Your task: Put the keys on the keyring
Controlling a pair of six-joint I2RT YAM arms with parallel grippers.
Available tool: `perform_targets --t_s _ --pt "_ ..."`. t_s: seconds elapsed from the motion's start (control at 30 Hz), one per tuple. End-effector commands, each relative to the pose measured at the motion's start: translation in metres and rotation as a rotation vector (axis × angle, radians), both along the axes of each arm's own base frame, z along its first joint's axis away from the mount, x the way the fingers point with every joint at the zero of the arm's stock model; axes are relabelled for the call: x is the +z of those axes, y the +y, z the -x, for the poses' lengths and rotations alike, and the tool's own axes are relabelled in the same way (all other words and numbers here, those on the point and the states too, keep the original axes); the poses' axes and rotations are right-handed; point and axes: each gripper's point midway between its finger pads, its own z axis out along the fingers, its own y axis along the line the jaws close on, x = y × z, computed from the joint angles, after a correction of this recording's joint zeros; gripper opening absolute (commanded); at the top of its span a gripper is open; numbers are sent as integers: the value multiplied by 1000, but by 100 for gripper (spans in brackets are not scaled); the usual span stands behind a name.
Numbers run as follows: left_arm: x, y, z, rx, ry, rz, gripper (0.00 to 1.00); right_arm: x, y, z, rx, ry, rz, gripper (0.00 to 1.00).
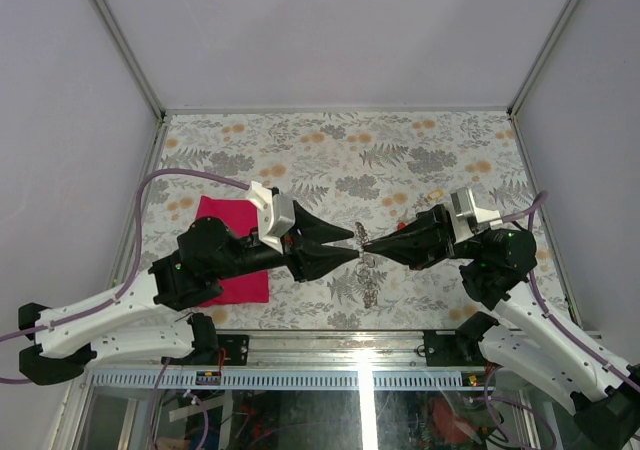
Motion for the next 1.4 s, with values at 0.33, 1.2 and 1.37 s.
perform_targets --t_s 0.33,1.2,1.37 --pt "32 -3 1 -10 -51 81 28 14 -8 19 45 -81 -39 0" --pt "29 -4 9 -60 -56 69 26 12 -9 13 -10 -84 -32 0" --pt "29 -4 11 -64 -58 68 33 11 -8 12 -10 -79 -27 0"
